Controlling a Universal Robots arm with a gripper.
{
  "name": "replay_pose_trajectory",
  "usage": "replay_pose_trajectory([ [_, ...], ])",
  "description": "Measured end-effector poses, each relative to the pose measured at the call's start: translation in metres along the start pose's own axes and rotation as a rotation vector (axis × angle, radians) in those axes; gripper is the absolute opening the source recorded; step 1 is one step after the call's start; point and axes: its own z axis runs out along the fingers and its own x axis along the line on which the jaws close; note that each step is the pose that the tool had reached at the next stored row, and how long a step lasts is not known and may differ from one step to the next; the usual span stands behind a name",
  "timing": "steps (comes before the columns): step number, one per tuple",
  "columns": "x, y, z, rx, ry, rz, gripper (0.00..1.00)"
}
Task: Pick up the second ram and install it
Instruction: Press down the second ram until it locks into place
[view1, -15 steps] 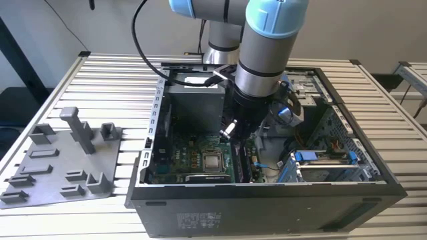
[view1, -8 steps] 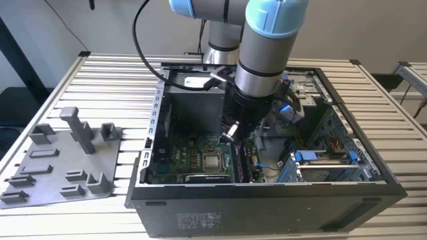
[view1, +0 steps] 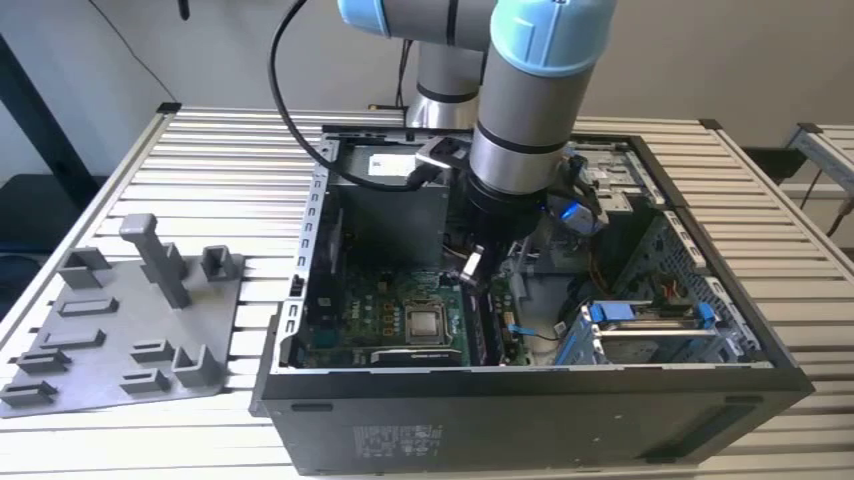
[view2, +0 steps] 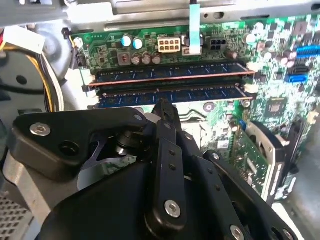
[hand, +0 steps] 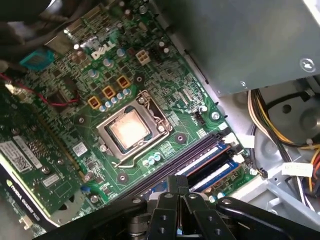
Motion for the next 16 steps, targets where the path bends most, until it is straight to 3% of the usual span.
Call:
replay_pose_trajectory([
  [16, 0.0000, 0.0000, 0.0015, 0.0077, -0.0023, -0.292, 0.11],
])
